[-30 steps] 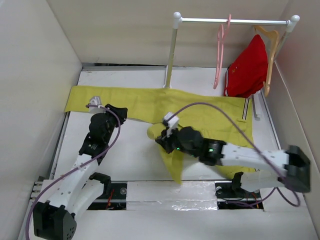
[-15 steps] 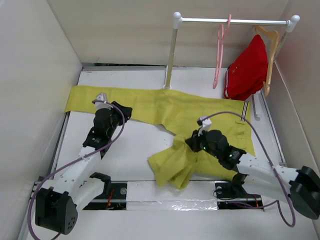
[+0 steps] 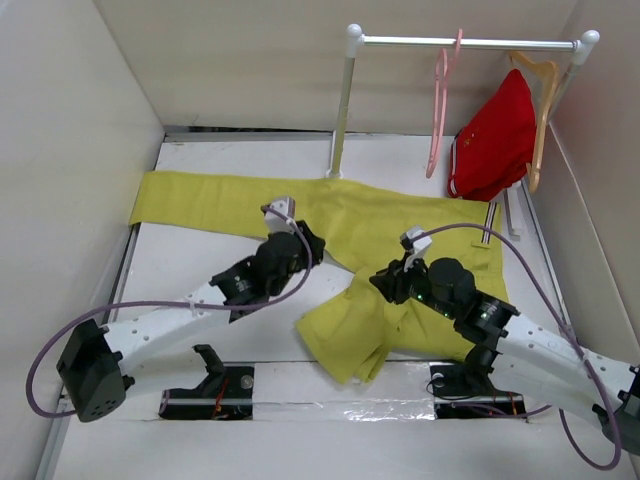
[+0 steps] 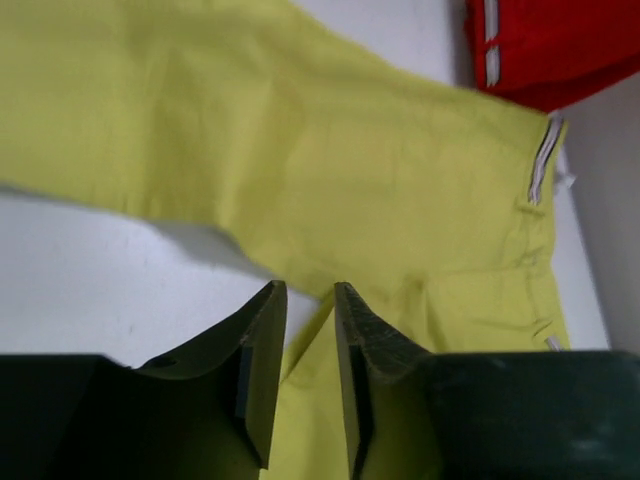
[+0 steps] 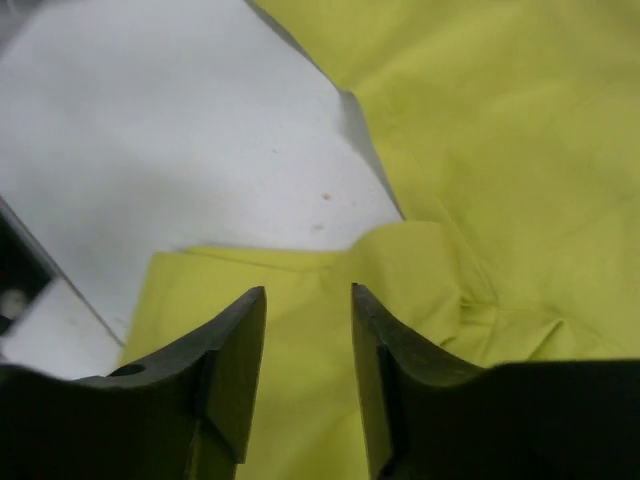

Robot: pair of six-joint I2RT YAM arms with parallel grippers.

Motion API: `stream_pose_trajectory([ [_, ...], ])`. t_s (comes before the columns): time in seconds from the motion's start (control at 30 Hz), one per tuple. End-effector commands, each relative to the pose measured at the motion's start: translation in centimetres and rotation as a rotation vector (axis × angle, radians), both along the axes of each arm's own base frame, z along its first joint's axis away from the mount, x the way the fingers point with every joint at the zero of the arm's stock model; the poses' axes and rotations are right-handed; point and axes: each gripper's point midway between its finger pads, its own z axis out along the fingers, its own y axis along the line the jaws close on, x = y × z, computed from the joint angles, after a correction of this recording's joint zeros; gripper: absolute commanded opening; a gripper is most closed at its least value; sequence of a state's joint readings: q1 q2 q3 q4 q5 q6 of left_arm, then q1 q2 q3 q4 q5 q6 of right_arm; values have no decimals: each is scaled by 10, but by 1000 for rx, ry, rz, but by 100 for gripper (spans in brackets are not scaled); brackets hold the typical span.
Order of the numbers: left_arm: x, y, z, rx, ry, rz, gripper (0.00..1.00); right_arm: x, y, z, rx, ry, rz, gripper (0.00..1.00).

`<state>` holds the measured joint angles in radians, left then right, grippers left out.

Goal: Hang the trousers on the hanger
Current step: Flatten out the trousers at the center of the board.

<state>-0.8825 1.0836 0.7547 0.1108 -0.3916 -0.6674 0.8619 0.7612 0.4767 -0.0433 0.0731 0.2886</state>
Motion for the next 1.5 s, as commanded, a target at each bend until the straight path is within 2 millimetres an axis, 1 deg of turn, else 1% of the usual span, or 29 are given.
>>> stream_pose_trajectory([
  [0.0,-35,30,-56,99,112,121,22,2,-6,2,-37,-22,-16,28],
  [0.03,-61,37,-80,157,164,102,19,4,-6,2,-30,-30,-25,16],
  [0.07,-70,41,-87,106,202,152,17,5,-6,-1,-27,-30,-36,0],
  [0.1,-82,44,-96,101,232,151,14,5,-8,-6,-34,-24,-40,0],
  [0.13,-97,54,-109,125,270,149,11,6,-7,-4,-25,-30,-43,0],
  [0.17,-116,48,-114,119,287,103,9,6,-6,-3,-20,-34,-41,0],
  [0.2,-127,47,-120,59,335,127,7,7,-6,-2,-18,-40,-37,0],
  [0.23,-139,56,-132,82,366,127,7,7,-6,-2,-24,-45,-33,0],
  [0.27,-156,53,-138,83,394,87,8,7,-6,-2,-24,-48,-35,3],
  [0.3,-163,52,-142,44,432,107,17,9,-6,1,-25,-55,-38,7],
  [0.33,-169,56,-150,64,450,105,23,9,-7,1,-28,-54,-41,10],
  [0.37,-175,54,-153,65,478,96,30,10,-8,2,-30,-51,-47,15],
  [0.4,-179,53,-155,72,487,87,40,9,-8,2,-30,-51,-42,16],
  [0.43,-182,53,-158,74,500,95,43,8,-7,0,-26,-55,-30,17],
  [0.47,-184,52,-159,75,502,92,46,9,-9,-3,-32,-55,-34,18],
  [0.5,-186,51,-160,74,504,91,51,8,-9,-5,-33,-51,-28,19],
  [0.63,-186,48,-166,63,510,100,57,4,-9,-9,-21,-35,-12,21],
  [0.73,-182,45,-167,49,488,108,57,3,-10,-14,-27,-28,-7,21],
  [0.87,-172,40,-161,22,437,120,57,0,-8,-10,-13,-27,11,22],
  [0.93,-169,38,-162,18,421,122,55,-3,-6,-10,-4,-24,30,22],
  [0.97,-165,39,-163,12,413,139,55,-2,-4,-4,20,-41,32,22],
  [1.07,-157,35,-166,-9,397,143,53,-3,-3,-6,27,-32,33,22],
  [1.1,-150,34,-166,-16,392,153,52,-3,-2,-7,28,-31,38,22],
  [1.17,-146,31,-167,-9,381,139,50,-2,0,-7,31,-32,41,22],
  [1.27,-144,34,-169,4,375,157,43,-4,-2,-11,11,-18,40,22],
  [1.3,-144,35,-168,7,371,162,36,-4,-3,-13,9,-14,40,22],
  [1.43,-140,38,-163,1,349,174,27,-2,0,-12,40,-25,36,22],
  [1.47,-137,39,-162,-6,343,183,22,-3,0,-12,42,-21,34,22],
])
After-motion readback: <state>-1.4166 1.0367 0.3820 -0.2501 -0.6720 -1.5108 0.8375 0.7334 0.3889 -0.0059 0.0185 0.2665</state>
